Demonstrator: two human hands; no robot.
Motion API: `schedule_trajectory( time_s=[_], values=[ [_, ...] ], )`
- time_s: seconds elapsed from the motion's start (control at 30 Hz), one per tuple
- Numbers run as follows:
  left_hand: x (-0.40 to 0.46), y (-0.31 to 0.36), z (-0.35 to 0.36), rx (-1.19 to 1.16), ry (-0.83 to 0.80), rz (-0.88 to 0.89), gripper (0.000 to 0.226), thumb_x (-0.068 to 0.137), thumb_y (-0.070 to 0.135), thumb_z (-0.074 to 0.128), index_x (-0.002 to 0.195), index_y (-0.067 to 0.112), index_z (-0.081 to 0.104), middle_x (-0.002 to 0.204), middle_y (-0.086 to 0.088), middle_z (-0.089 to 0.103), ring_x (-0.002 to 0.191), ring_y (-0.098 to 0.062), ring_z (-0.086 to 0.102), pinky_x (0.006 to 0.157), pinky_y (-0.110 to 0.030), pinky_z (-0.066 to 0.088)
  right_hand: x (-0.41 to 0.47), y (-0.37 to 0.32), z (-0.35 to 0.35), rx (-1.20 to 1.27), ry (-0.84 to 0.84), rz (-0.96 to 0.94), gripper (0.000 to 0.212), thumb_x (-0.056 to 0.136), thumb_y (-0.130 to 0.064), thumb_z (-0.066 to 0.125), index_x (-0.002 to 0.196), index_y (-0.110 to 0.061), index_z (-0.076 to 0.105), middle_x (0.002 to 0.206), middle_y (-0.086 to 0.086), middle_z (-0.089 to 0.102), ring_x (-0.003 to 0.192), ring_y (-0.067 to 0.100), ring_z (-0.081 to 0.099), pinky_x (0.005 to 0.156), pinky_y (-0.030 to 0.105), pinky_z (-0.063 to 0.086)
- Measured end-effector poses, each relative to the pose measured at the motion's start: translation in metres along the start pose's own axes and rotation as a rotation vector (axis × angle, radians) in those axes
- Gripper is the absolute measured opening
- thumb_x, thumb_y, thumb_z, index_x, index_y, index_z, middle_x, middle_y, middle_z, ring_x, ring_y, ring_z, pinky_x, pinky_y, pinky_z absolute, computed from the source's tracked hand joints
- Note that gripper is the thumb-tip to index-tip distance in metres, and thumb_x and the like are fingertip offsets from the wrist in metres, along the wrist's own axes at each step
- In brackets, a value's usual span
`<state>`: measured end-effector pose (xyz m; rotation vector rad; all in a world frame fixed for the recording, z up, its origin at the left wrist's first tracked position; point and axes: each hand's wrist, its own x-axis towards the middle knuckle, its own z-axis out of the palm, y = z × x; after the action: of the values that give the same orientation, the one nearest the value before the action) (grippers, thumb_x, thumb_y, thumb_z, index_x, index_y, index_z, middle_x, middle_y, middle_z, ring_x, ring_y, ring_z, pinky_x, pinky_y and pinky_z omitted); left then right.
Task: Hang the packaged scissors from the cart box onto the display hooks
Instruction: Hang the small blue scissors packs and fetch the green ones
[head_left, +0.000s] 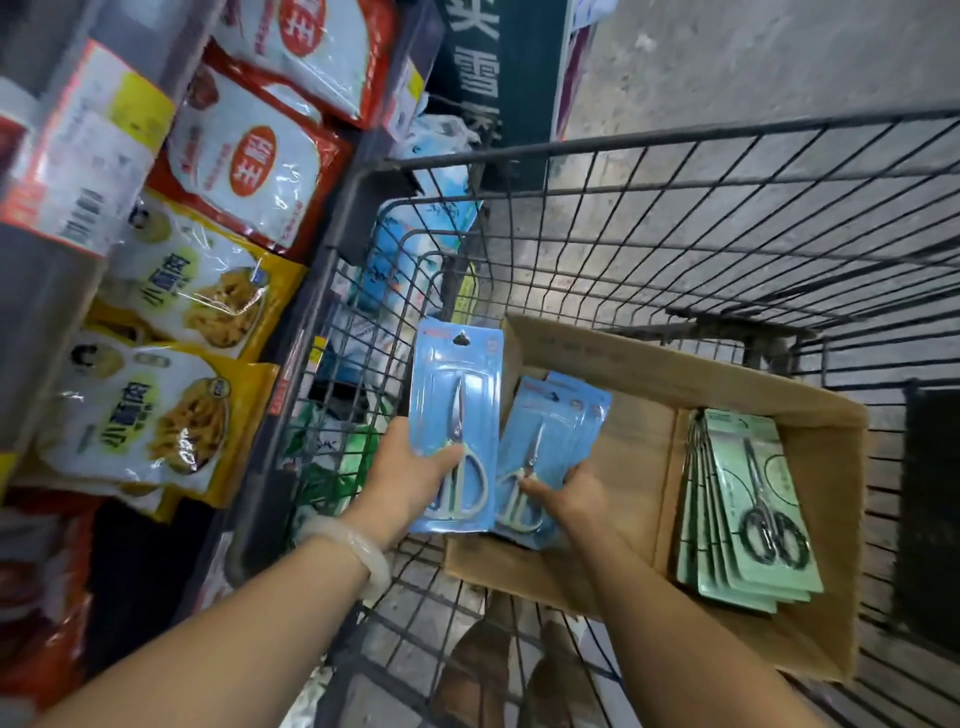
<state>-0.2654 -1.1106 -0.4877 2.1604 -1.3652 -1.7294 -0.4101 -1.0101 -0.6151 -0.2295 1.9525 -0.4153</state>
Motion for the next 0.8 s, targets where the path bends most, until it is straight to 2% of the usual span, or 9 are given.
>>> schedule_trajectory(
  time_s=[0.1, 0.2, 0.27, 0.37, 0.5, 0.63, 0.7, 0.73, 0.8],
  values=[
    [-0.006, 0.000, -0.003, 0.024, 0.000, -0.008, 0.036, 0.084, 0.017, 0.068, 0.115, 0.013, 0.049, 0.115, -0.008, 0.060, 0.102, -0.027, 0.060, 0.087, -0.043, 0.052, -0.007, 0.001, -0.013, 0.059, -0.012, 0.070, 0.051, 0.069, -0.019, 0.082, 0.112, -0.002, 0.060, 0.114, 0.013, 0.066, 0.097, 0.027, 0.064, 0.074, 0.030, 0.047],
    [-0.020, 0.007, -0.004, -0.006, -0.013, -0.010, 0.033, 0.085, 0.013, 0.067, 0.112, 0.014, 0.048, 0.110, -0.008, 0.061, 0.096, -0.026, 0.060, 0.078, -0.035, 0.050, -0.023, 0.004, -0.036, 0.204, -0.027, 0.082, 0.037, 0.069, -0.007, 0.080, 0.101, -0.007, 0.062, 0.110, 0.009, 0.065, 0.093, 0.026, 0.064, 0.081, 0.033, 0.051],
    [-0.032, 0.012, -0.006, -0.031, -0.016, 0.005, 0.035, 0.085, 0.013, 0.067, 0.115, 0.012, 0.049, 0.109, -0.008, 0.062, 0.094, -0.025, 0.062, 0.072, -0.032, 0.049, -0.037, 0.001, -0.054, 0.268, -0.050, 0.003, 0.032, 0.069, -0.006, 0.080, 0.093, -0.012, 0.061, 0.111, 0.010, 0.066, 0.090, 0.026, 0.065, 0.085, 0.040, 0.055],
    [-0.057, 0.022, -0.013, -0.076, -0.003, 0.053, 0.031, 0.086, 0.014, 0.067, 0.110, 0.015, 0.048, 0.106, -0.005, 0.061, 0.095, -0.025, 0.061, 0.076, -0.034, 0.049, -0.073, -0.021, -0.081, 0.351, -0.132, -0.149, 0.038, 0.076, 0.002, 0.072, 0.108, -0.006, 0.054, 0.106, 0.012, 0.067, 0.080, 0.022, 0.066, 0.072, 0.032, 0.059],
    [-0.101, 0.027, -0.026, -0.161, -0.001, 0.136, 0.017, 0.087, 0.011, 0.065, 0.099, 0.020, 0.057, 0.095, 0.003, 0.065, 0.084, -0.014, 0.063, 0.082, -0.038, 0.052, -0.126, -0.054, -0.104, 0.320, -0.224, -0.397, 0.024, 0.081, 0.003, 0.066, 0.093, -0.015, 0.056, 0.084, 0.004, 0.069, 0.065, 0.009, 0.065, 0.055, 0.020, 0.053],
    [-0.161, 0.014, -0.045, -0.286, 0.107, 0.191, 0.032, 0.086, 0.022, 0.067, 0.115, 0.016, 0.055, 0.108, -0.001, 0.065, 0.097, -0.021, 0.064, 0.082, -0.039, 0.051, -0.180, -0.069, -0.113, 0.299, -0.371, -0.534, 0.024, 0.080, 0.005, 0.066, 0.096, -0.010, 0.056, 0.069, -0.003, 0.069, 0.057, 0.009, 0.063, 0.054, 0.022, 0.050],
    [-0.196, -0.004, -0.054, -0.358, 0.161, 0.228, 0.040, 0.080, 0.029, 0.073, 0.112, 0.014, 0.056, 0.109, -0.004, 0.067, 0.096, -0.022, 0.065, 0.083, -0.040, 0.052, -0.210, -0.072, -0.113, 0.225, -0.441, -0.603, 0.027, 0.076, 0.002, 0.070, 0.096, -0.010, 0.056, 0.069, -0.003, 0.069, 0.057, 0.013, 0.061, 0.057, 0.027, 0.046],
    [-0.213, -0.014, -0.059, -0.410, 0.193, 0.241, 0.039, 0.078, 0.028, 0.075, 0.108, 0.013, 0.057, 0.108, -0.006, 0.068, 0.093, -0.021, 0.066, 0.084, -0.041, 0.053, -0.225, -0.072, -0.111, 0.187, -0.481, -0.639, 0.027, 0.075, 0.001, 0.071, 0.094, -0.010, 0.056, 0.068, -0.004, 0.070, 0.057, 0.013, 0.061, 0.056, 0.026, 0.046],
    [-0.253, -0.035, -0.067, -0.531, 0.297, 0.269, 0.021, 0.082, 0.015, 0.072, 0.097, 0.016, 0.057, 0.098, -0.003, 0.068, 0.084, -0.015, 0.065, 0.080, -0.037, 0.052, -0.256, -0.073, -0.102, 0.121, -0.547, -0.704, 0.021, 0.080, 0.003, 0.067, 0.091, -0.012, 0.058, 0.075, -0.001, 0.072, 0.062, 0.013, 0.067, 0.056, 0.025, 0.050]
  ],
)
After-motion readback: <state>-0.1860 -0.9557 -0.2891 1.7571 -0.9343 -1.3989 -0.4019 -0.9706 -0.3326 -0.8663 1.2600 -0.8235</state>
